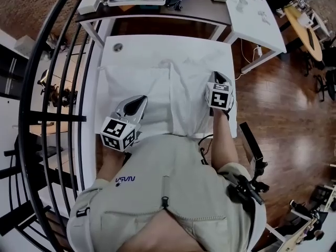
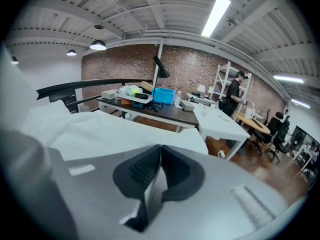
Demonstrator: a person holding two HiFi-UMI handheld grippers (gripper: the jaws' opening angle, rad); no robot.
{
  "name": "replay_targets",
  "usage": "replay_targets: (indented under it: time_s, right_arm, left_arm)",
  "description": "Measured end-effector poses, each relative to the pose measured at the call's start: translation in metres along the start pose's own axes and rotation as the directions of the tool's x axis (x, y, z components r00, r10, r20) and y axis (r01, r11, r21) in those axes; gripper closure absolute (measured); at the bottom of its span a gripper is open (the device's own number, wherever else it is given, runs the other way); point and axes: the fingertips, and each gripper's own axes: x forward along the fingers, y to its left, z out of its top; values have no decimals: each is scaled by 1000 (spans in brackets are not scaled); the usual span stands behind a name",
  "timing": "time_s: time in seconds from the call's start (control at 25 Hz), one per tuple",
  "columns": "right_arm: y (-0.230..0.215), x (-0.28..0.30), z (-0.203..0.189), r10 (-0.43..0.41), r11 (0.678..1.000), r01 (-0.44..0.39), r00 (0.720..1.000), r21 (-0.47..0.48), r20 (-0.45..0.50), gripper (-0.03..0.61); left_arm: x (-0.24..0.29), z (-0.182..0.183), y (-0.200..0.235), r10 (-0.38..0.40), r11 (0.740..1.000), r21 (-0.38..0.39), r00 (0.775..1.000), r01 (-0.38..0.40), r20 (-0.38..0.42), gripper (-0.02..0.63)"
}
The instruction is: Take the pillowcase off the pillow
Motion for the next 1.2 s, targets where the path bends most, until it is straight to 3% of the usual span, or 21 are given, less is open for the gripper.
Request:
replay_targets:
  time_s: [0.16,0.36,0.56,0.8,1.2]
  right_arm:
    - [-26,2,-26,-65,995,67,998,70,-22,571]
    - [-16,9,-29,-48,998,49,999,48,-26,571]
    - [2,7,-21,55,998,-56,998,41,22,550]
    - [37,-37,-18,116,991,-122,987,51,108,511]
    - [99,-86,-44,141,990,-142,987,3,82,506]
  left_arm:
    - [-1,-6,5,-2,999,-41,1000,2,4,604]
    - [13,-28,24,31,994,-108,999,-33,-15,604]
    - [38,-42,33,49,998,-46,997,-52,-64,600]
    - [20,-34,19,46,998,-34,999,-46,-21,571]
    - [-7,-44,-19,-88,996,22,996,88,-13,512]
